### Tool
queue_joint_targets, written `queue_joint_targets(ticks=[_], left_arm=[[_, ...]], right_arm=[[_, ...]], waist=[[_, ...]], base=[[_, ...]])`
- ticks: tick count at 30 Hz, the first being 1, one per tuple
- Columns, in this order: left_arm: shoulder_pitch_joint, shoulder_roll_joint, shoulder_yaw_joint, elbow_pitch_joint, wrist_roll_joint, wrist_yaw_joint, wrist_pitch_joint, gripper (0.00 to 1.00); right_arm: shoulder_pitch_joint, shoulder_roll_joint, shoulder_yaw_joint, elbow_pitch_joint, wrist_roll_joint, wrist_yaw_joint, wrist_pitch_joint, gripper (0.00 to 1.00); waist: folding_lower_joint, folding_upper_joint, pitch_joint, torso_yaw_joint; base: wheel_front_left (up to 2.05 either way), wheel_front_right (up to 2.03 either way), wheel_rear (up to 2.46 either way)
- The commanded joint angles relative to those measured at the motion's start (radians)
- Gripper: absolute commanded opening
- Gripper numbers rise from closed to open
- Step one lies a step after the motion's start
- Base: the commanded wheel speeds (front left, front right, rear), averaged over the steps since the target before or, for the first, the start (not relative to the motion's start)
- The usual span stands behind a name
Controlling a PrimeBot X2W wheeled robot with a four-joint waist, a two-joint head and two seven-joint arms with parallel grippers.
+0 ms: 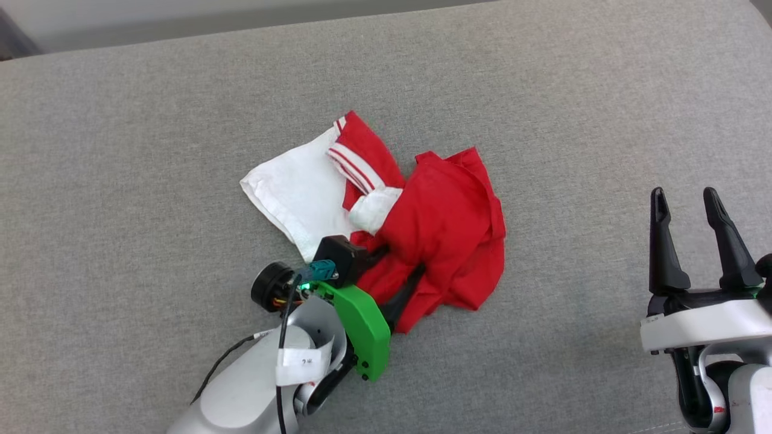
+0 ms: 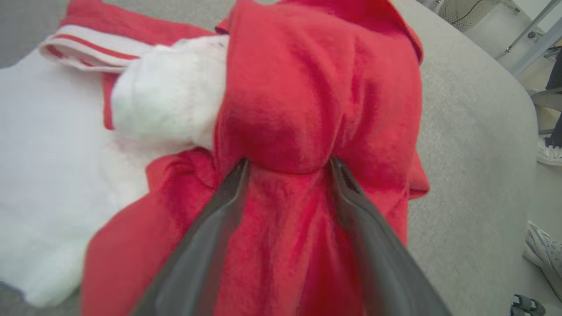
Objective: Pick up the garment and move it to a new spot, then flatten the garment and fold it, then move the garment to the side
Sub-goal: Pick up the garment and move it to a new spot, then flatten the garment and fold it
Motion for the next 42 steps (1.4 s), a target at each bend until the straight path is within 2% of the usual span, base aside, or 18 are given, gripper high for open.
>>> queue_joint_targets(ticks=[1, 11, 17, 22, 28, 32, 42], left_arm=[[0.012, 0.002, 0.015, -0.011, 0.013, 0.01, -0.03, 1.0], [0.057, 0.034, 0.136, -0.12, 0.007, 0.098, -0.217, 1.0], [0.117, 0.039, 0.237, -0.177, 0.001, 0.156, -0.259, 1.0], [0.177, 0.031, 0.361, -0.245, 0.045, 0.191, -0.265, 1.0], [0.285, 0.015, 0.502, -0.294, 0.12, 0.195, -0.265, 1.0], [0.354, 0.014, 0.562, -0.306, 0.16, 0.188, -0.265, 1.0], [0.471, 0.017, 0.578, -0.301, 0.215, 0.154, -0.265, 1.0]], right_arm=[[-0.016, -0.002, 0.005, 0.004, -0.007, -0.001, -0.009, 1.0], [-0.001, -0.002, 0.014, 0.009, -0.028, -0.001, 0.007, 1.0], [0.01, -0.002, 0.013, 0.0, -0.043, -0.001, 0.03, 1.0], [0.031, -0.002, 0.012, -0.01, -0.053, -0.001, 0.051, 1.0], [0.063, -0.002, 0.016, -0.014, -0.06, -0.001, 0.073, 1.0], [0.088, -0.002, 0.021, -0.016, -0.059, -0.001, 0.086, 1.0], [0.145, -0.002, 0.029, -0.03, -0.053, -0.001, 0.106, 1.0]], waist=[[0.0, -0.0001, -0.017, 0.01], [0.0, -0.0001, -0.097, 0.06], [0.0, -0.0001, -0.128, 0.099], [0.0, -0.0001, -0.153, 0.132], [0.0, -0.0001, -0.185, 0.156], [0.0, -0.0001, -0.21, 0.163], [0.0, -0.0001, -0.255, 0.159]], base=[[0.0, 0.0, 0.0], [0.0, 0.0, 0.0], [0.0, 0.0, 0.0], [0.0, 0.0, 0.0], [0.0, 0.0, 0.0], [0.0, 0.0, 0.0], [0.0, 0.0, 0.0]])
